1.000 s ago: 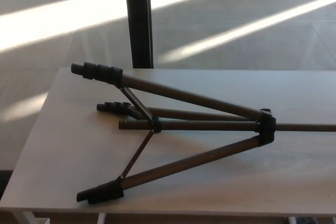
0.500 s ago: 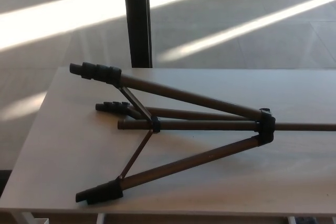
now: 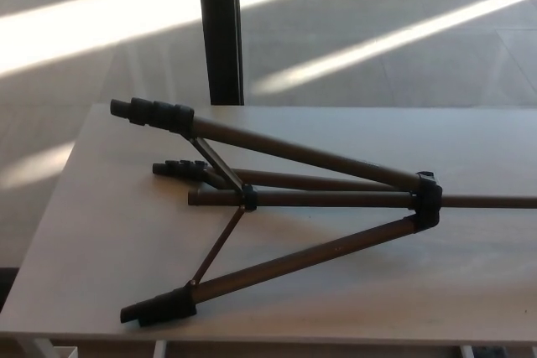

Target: Use both hands of the robot to pick up the tripod lying in the middle of the desk and make it stand upright on the desk

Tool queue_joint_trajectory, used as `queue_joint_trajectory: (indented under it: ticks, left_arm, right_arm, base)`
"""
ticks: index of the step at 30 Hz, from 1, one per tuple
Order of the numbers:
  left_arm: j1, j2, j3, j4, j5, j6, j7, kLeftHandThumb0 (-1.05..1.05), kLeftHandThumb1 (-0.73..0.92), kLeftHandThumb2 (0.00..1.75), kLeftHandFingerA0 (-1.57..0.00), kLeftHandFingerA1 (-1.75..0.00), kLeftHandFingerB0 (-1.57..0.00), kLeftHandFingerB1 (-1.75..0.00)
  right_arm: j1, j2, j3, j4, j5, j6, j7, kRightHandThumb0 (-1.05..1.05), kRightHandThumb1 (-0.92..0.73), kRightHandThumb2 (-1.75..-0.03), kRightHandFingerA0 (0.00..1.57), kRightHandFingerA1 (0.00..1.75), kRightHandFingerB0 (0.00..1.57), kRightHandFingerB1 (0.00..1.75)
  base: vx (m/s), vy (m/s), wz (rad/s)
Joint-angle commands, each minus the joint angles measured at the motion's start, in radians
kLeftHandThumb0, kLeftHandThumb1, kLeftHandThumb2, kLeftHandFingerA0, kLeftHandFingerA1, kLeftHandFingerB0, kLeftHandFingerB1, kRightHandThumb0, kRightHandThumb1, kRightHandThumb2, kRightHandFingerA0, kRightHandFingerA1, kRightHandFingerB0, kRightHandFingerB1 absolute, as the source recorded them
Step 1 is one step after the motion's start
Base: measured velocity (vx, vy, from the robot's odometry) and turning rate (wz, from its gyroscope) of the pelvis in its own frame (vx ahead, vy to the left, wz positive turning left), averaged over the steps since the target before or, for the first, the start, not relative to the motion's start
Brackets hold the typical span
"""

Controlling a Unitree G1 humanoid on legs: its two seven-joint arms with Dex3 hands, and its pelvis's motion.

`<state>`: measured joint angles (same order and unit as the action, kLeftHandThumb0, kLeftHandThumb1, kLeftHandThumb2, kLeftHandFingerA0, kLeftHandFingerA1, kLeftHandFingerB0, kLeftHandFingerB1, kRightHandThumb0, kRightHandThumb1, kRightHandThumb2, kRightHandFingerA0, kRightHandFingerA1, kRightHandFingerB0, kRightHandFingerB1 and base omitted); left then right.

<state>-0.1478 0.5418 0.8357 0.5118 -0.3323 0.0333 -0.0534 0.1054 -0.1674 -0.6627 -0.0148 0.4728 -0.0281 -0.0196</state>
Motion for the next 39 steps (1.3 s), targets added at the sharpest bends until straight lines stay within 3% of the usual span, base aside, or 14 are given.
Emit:
queue_joint_trajectory:
  ticks: [1,3,8,15,17,19,23,24,27,29,33,39]
  left_arm:
    - [-0.386,-0.005,-0.355,-0.608,0.099,0.156,0.136,-0.45,0.72,0.61,-0.68,-0.62,-0.64,-0.54]
    - [-0.449,-0.016,-0.421,-0.632,0.115,0.181,0.113,-0.51,0.69,0.61,-0.76,-0.7,-0.71,-0.55]
    - [-0.528,0.003,-0.51,-0.659,0.185,0.223,0.081,-0.53,0.68,0.6,-0.69,-0.8,-0.66,-0.62]
    - [-0.693,0.008,-0.618,-0.527,0.206,0.198,0.002,-0.45,0.65,0.59,-0.75,-0.69,-0.7,-0.54]
    - [-0.706,0.01,-0.632,-0.514,0.206,0.194,0.0,-0.45,0.65,0.59,-0.75,-0.69,-0.7,-0.54]
    - [-0.77,0.01,-0.716,-0.436,0.276,0.101,-0.042,-0.53,0.66,0.6,-0.8,-0.69,-0.73,-0.53]
    - [-0.817,-0.008,-0.801,-0.448,0.293,0.119,-0.06,-0.48,0.66,0.59,-0.85,-0.76,-0.74,-0.55]
    - [-0.836,-0.008,-0.866,-0.461,0.343,0.12,-0.077,-0.46,0.64,0.59,-0.81,-0.67,-0.73,-0.58]
    - [-0.864,-0.023,-0.984,-0.441,0.406,0.101,-0.117,-0.42,0.63,0.58,-0.79,-0.64,-0.73,-0.58]
    - [-0.876,-0.027,-1.055,-0.407,0.442,0.094,-0.144,-0.5,0.63,0.59,-0.77,-0.61,-0.73,-0.55]
    - [-0.894,-0.054,-1.18,-0.361,0.511,0.069,-0.168,-0.56,0.61,0.58,-0.81,-0.63,-0.71,-0.55]
    - [-0.934,-0.091,-1.331,-0.283,0.629,0.065,-0.159,-0.61,0.57,0.57,-0.73,-0.67,-0.69,-0.53]
  right_arm:
    - [-0.058,0.197,0.472,-0.54,0.206,0.28,-0.08,-0.6,-0.7,-0.61,0.63,0.74,0.45,0.53]
    - [-0.108,0.227,0.466,-0.501,0.221,0.31,-0.111,-0.64,-0.66,-0.62,0.63,0.75,0.51,0.57]
    - [-0.156,0.258,0.454,-0.448,0.22,0.323,-0.121,-0.64,-0.69,-0.62,0.61,0.77,0.49,0.58]
    - [-0.138,0.283,0.46,-0.423,0.213,0.365,-0.14,-0.61,-0.71,-0.61,0.68,0.74,0.58,0.58]
    - [-0.137,0.283,0.459,-0.429,0.213,0.378,-0.148,-0.61,-0.71,-0.61,0.68,0.74,0.58,0.58]
    - [-0.135,0.299,0.483,-0.426,0.202,0.399,-0.163,-0.63,-0.73,-0.62,0.69,0.76,0.58,0.58]
    - [-0.13,0.312,0.503,-0.421,0.19,0.408,-0.164,-0.63,-0.71,-0.62,0.68,0.77,0.59,0.6]
    - [-0.125,0.319,0.517,-0.408,0.177,0.406,-0.159,-0.65,-0.7,-0.61,0.7,0.76,0.6,0.59]
    - [-0.111,0.337,0.54,-0.4,0.156,0.421,-0.18,-0.67,-0.68,-0.6,0.74,0.75,0.63,0.58]
    - [-0.093,0.343,0.554,-0.406,0.145,0.431,-0.185,-0.68,-0.7,-0.61,0.74,0.75,0.63,0.58]
    - [-0.072,0.335,0.559,-0.397,0.144,0.425,-0.162,-0.68,-0.71,-0.61,0.73,0.75,0.64,0.57]
    - [-0.073,0.328,0.555,-0.403,0.147,0.438,-0.163,-0.66,-0.72,-0.62,0.73,0.71,0.61,0.54]
  base:
    - [0.0,0.0,0.0]
    - [0.0,0.0,0.0]
    - [0.0,0.0,0.0]
    - [0.0,0.0,0.0]
    - [0.0,0.0,0.0]
    - [0.0,0.0,0.0]
    - [0.0,0.0,0.0]
    - [0.0,0.0,0.0]
    - [0.0,0.0,0.0]
    - [0.0,0.0,0.0]
    - [0.0,0.0,0.0]
    - [0.0,0.0,0.0]
